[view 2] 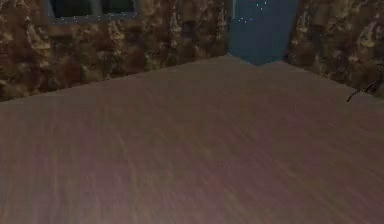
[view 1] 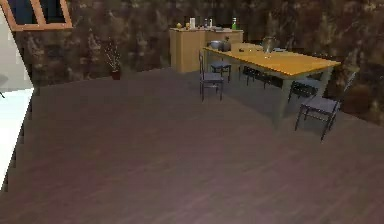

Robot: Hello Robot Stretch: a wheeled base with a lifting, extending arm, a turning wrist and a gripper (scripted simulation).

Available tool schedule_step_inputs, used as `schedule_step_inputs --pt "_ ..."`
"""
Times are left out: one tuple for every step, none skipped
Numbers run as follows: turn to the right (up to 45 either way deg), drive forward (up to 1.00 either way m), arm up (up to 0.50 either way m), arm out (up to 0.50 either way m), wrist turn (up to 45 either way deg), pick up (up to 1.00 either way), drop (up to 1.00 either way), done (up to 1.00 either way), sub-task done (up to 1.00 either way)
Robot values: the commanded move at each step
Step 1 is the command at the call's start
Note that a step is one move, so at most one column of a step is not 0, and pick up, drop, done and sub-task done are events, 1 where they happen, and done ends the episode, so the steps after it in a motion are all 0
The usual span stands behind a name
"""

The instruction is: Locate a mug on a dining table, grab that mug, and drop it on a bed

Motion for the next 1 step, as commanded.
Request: schedule_step_inputs --pt "-45.0 0.00 0.00 0.00 0.0 0.00 0.00 0.00 0.00"
